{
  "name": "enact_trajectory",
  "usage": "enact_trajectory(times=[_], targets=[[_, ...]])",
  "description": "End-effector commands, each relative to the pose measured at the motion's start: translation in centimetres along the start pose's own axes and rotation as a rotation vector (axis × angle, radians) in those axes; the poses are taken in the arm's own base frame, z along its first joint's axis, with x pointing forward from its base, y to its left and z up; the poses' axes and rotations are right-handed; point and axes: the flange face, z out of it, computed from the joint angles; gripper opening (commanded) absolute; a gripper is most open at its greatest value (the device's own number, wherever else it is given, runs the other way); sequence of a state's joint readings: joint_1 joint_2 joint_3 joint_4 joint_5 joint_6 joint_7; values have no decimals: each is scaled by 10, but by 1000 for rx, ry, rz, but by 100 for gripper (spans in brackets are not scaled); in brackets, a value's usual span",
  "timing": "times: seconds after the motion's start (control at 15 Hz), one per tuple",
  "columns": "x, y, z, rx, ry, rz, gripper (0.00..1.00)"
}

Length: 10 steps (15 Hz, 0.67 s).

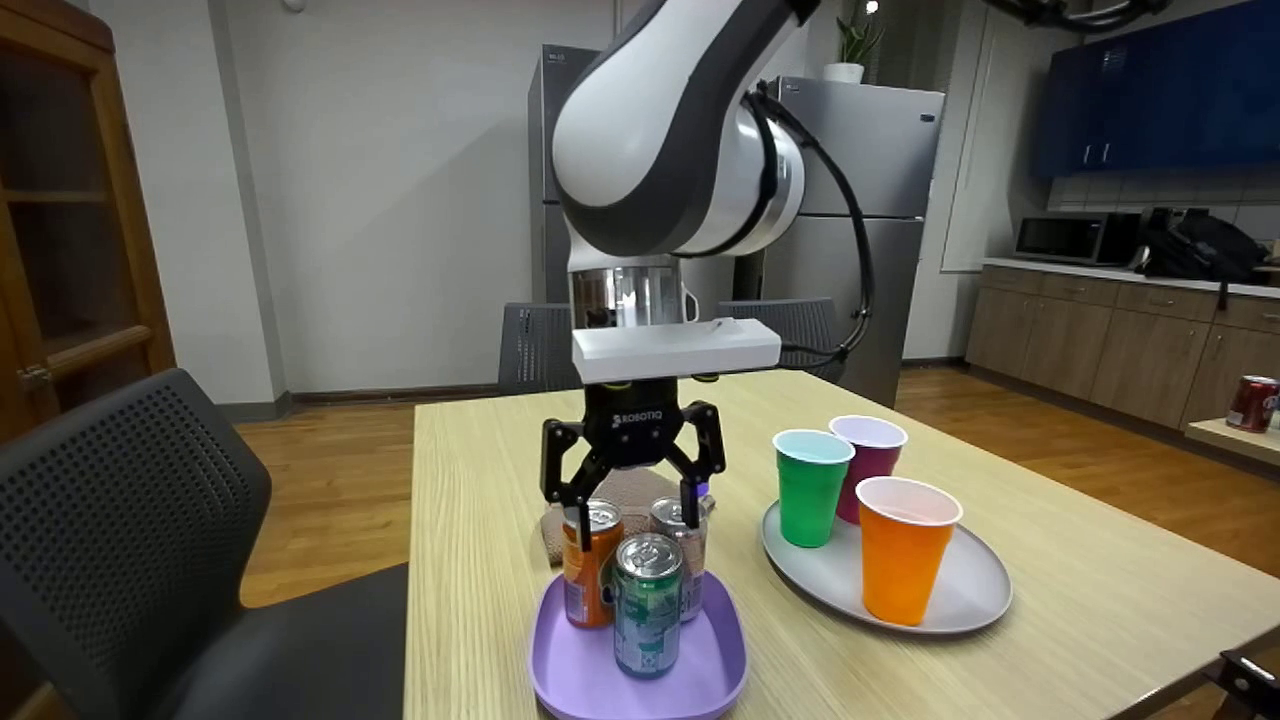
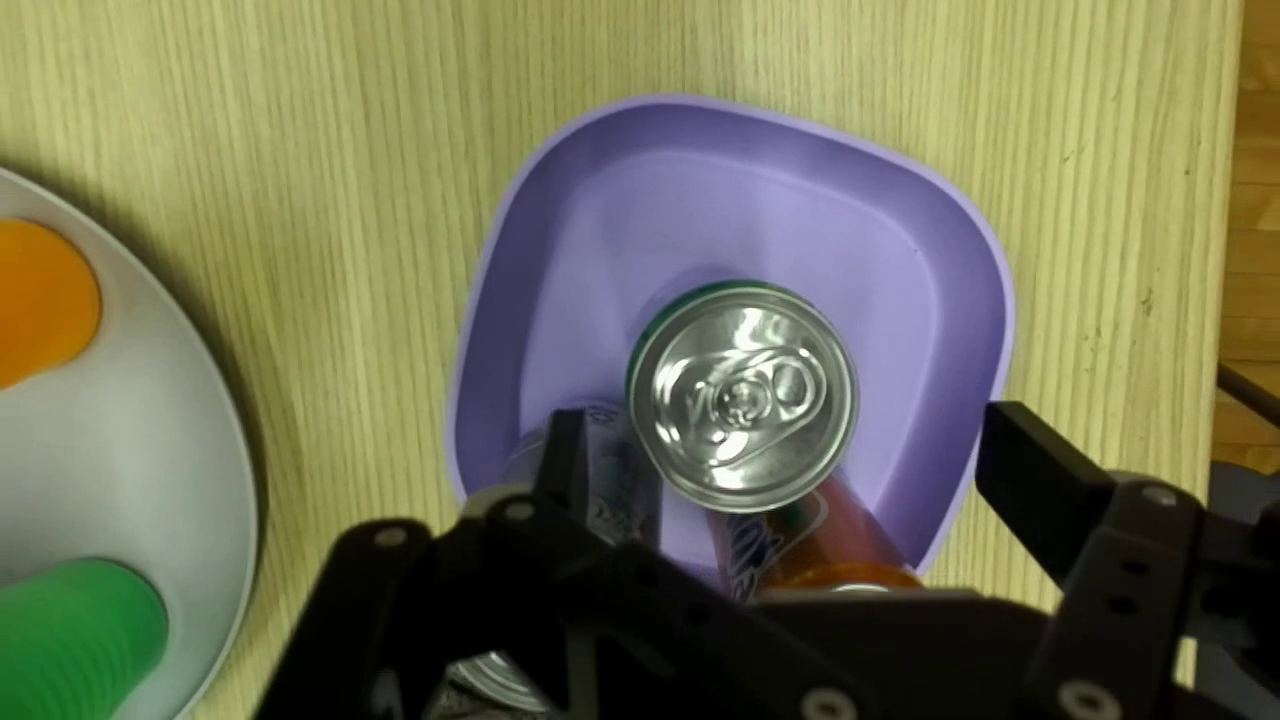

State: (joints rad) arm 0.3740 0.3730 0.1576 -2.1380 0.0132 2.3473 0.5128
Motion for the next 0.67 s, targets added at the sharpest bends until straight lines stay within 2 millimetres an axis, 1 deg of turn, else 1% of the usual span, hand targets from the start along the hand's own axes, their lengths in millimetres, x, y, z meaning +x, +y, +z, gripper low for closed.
enact_trajectory(times=[0.0, 0.33, 0.6], targets=[[-13, 6, -24, 0, 20, 5, 100], [-19, 21, -48, 16, 70, 15, 100], [-26, 44, -68, 29, 109, 45, 100]])
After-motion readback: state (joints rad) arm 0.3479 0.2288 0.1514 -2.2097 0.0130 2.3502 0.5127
